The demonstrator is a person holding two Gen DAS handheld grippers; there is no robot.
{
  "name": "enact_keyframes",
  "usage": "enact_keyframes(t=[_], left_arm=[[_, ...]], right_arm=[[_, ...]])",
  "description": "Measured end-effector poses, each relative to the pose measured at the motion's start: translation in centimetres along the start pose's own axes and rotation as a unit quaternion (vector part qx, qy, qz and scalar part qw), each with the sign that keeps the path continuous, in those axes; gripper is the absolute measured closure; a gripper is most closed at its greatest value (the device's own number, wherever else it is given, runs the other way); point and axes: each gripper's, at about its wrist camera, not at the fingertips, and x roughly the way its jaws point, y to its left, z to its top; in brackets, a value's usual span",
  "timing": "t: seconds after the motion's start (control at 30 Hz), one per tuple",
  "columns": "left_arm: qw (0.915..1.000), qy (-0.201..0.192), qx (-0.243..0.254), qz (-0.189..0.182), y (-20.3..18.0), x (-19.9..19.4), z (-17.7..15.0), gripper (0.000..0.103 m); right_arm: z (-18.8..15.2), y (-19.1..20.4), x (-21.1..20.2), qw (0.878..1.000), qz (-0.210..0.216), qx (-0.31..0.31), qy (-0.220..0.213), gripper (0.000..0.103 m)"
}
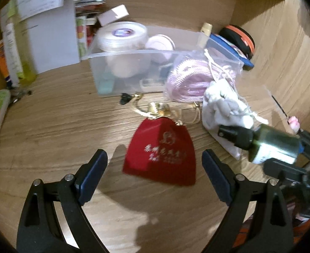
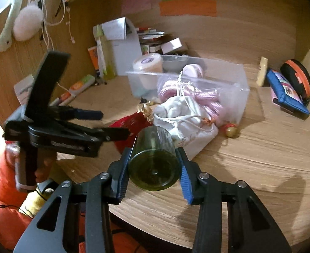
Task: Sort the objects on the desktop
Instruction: 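Move both open tools back toward red pouch and green jar, then grasp green jar with right tool while left tool grasps red velvet pouch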
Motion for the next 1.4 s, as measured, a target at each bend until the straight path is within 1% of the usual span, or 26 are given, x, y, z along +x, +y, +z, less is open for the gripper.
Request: enact_keyframes(t=[0.07,0.17,0.23,0.33,0.43,0.57,0.6,0.7,0.77,0.8,0.87,0.97,1.07,1.23,1.3,1.4], left_arm=[[0.9999,0.008,0.008,0.007,-0.4,0.7,0.4,0.011],[0.9995,0.027,0.012,0.004,-0.6,1.7,0.9,0.011],[0.9992,0.036,0.014,0.010,-0.7,2.3,1.3,0.011],[0.9988,0.038,0.020,0.024,-0.7,2.9,1.7,0.011],[0.9988,0.033,0.024,0.028,-0.6,3.2,2.0,0.013],[0.9988,0.026,0.034,0.024,-0.4,3.2,2.3,0.035],[0.9986,0.024,0.037,0.026,-0.4,3.2,2.3,0.036],[0.9985,0.018,0.041,0.032,-0.3,3.1,2.2,0.049],[0.9987,0.016,0.040,0.027,-0.1,2.9,2.1,0.062],[0.9989,0.014,0.037,0.025,0.1,2.8,2.1,0.063],[0.9990,0.003,0.029,0.034,0.4,2.5,2.1,0.066],[0.9994,-0.011,0.012,0.032,1.2,1.6,2.1,0.069],[0.9987,-0.035,0.008,0.037,1.2,0.3,2.2,0.069],[0.9967,-0.074,0.000,0.035,1.4,-2.5,2.6,0.069],[0.9956,-0.085,-0.008,0.038,1.9,-3.4,3.0,0.069],[0.9942,-0.101,-0.020,0.033,2.4,-4.7,3.5,0.069]], right_arm=[[0.2,-0.4,-0.3,1.000,0.008,0.007,-0.003,0.065],[0.5,-0.8,-0.8,1.000,0.015,0.010,-0.013,0.065],[0.7,-0.8,-1.2,1.000,0.018,0.010,-0.022,0.065],[1.2,-1.1,-1.8,0.999,0.020,0.008,-0.035,0.065],[1.7,-1.6,-2.2,0.999,0.022,0.013,-0.044,0.065],[2.2,-2.4,-2.5,0.998,0.020,0.022,-0.053,0.065],[2.3,-2.7,-2.6,0.998,0.020,0.025,-0.055,0.065],[2.7,-3.4,-2.8,0.997,0.021,0.036,-0.062,0.065],[2.9,-3.8,-2.9,0.997,0.017,0.040,-0.066,0.065],[3.0,-4.0,-2.9,0.997,0.015,0.041,-0.068,0.065],[3.3,-4.5,-3.0,0.996,0.010,0.045,-0.072,0.065],[3.7,-5.1,-3.1,0.996,0.006,0.052,-0.077,0.065],[4.1,-5.6,-3.3,0.995,0.004,0.057,-0.082,0.065],[5.0,-6.2,-3.7,0.994,-0.006,0.057,-0.093,0.065],[5.3,-6.2,-3.8,0.994,-0.009,0.055,-0.097,0.065],[5.8,-6.4,-3.9,0.993,-0.013,0.051,-0.102,0.065]])
